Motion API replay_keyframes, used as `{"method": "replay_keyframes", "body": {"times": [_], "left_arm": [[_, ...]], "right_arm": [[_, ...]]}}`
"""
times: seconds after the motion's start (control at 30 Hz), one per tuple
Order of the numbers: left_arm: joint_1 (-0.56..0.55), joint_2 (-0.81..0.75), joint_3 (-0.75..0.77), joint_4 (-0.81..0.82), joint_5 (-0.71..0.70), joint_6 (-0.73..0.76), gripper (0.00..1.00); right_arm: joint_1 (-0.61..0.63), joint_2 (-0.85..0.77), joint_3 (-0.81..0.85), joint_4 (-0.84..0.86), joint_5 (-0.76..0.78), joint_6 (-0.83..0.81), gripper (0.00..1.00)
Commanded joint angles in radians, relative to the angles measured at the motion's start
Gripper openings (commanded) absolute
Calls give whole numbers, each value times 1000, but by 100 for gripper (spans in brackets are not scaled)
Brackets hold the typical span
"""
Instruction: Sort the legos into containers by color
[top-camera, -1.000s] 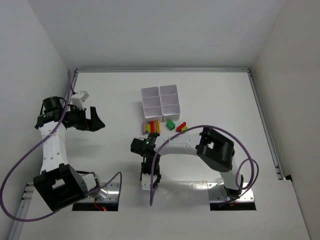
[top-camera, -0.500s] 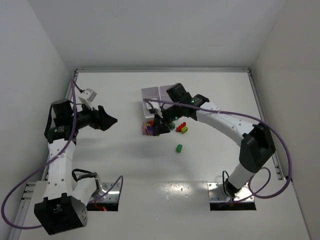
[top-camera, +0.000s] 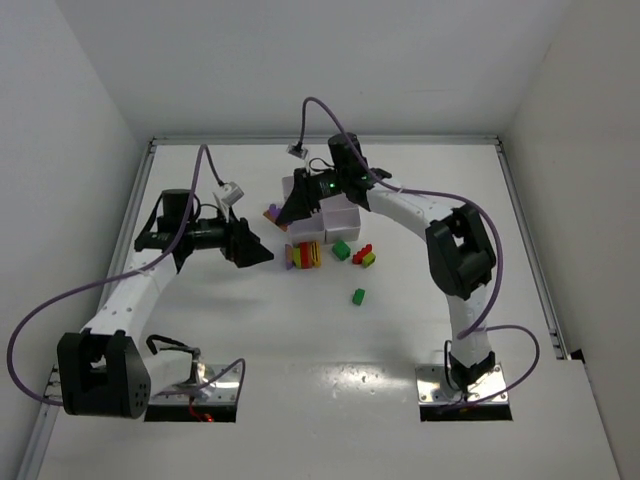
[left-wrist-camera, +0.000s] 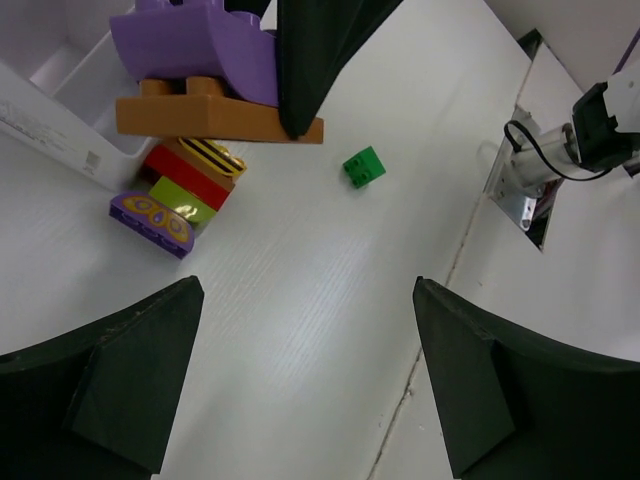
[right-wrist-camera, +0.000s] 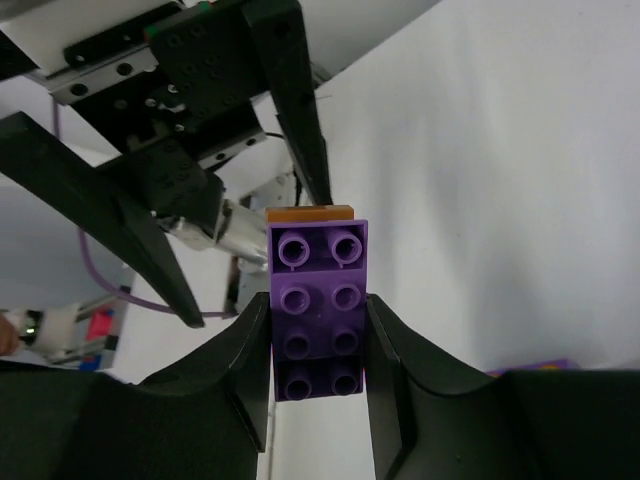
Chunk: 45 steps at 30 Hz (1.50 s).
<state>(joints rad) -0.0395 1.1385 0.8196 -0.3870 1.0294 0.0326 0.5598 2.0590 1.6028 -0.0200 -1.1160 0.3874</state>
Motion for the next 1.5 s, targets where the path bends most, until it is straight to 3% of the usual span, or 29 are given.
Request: {"method": "replay_keyframes", "body": {"times": [0.0,0.17,0.5,0.63,0.8,1.07,1.13,1.47], "left_arm": [[-8,24,53,88,63,41,92],[24,50,76,137,113,32,85],[24,194,205,146,248,-20,85],[24,216,228,146,259,-40,85],[6,236,228,146,277,-62,78],[-3,245,219,146,278,-82,78],[-3,254,219,146,268,-82,73],[-13,294,247,146,268,-100,25]], "right_arm": [[5,16,49,219,-137,192,0],[5,26,26,241,-202,192,0],[5,-31,-92,290,-234,157,0],[5,-52,-113,313,-214,148,0],[5,-63,-122,322,-192,148,0],[5,-73,-112,331,-192,148,0],[5,-82,-112,331,-202,148,0],[5,-102,-122,331,-211,128,0]]}}
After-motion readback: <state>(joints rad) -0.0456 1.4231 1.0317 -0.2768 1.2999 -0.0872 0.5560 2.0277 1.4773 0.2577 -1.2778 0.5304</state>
